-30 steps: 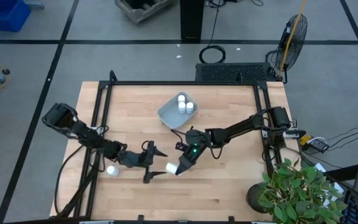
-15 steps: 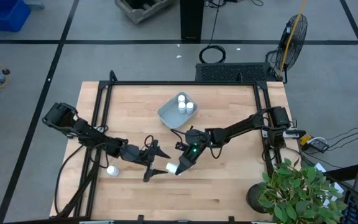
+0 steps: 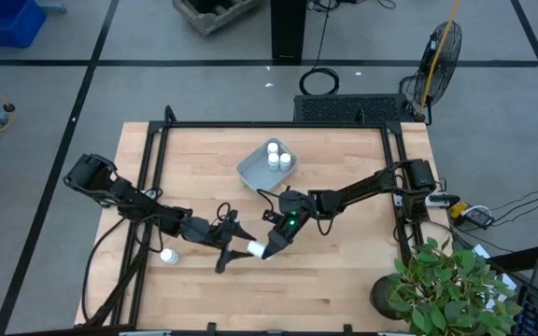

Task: Pick and place pill bottles into a basket
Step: Put the right white medicine bottle into the gray bin

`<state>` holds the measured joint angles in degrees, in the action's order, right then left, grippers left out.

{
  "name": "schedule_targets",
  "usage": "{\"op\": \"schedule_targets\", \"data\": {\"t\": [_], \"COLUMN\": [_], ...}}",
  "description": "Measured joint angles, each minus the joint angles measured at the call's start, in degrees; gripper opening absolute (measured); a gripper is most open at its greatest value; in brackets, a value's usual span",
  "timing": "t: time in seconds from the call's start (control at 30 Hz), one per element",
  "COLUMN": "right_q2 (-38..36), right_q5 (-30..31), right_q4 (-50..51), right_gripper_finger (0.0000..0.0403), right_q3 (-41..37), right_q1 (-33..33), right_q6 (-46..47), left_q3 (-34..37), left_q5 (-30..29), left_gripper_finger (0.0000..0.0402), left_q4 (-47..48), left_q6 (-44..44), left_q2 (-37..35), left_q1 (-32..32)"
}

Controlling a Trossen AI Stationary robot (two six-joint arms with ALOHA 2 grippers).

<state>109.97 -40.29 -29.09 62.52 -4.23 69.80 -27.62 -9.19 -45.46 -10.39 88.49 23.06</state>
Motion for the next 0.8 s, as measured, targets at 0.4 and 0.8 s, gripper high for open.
{"op": "schedule_targets", "data": {"t": [0.4,0.8], "right_q2": [0.0,0.0], "right_q5": [0.3,1.6], "right_q4": [-0.2,-0.7], "right_gripper_finger": [0.0152,0.0202], "right_q3": [0.0,-0.1], "right_q1": [0.3,0.0], "right_q6": [-1.1,-17.0], "left_q3": [0.0,-0.1], "left_q5": [4.0,4.9], "left_gripper_finger": [0.0199,0.0183], "left_q4": [0.2,0.4], "left_q6": [-0.2,-0.5], "left_q2": [0.0,0.0], "left_q1": [-1.3,-1.2]}}
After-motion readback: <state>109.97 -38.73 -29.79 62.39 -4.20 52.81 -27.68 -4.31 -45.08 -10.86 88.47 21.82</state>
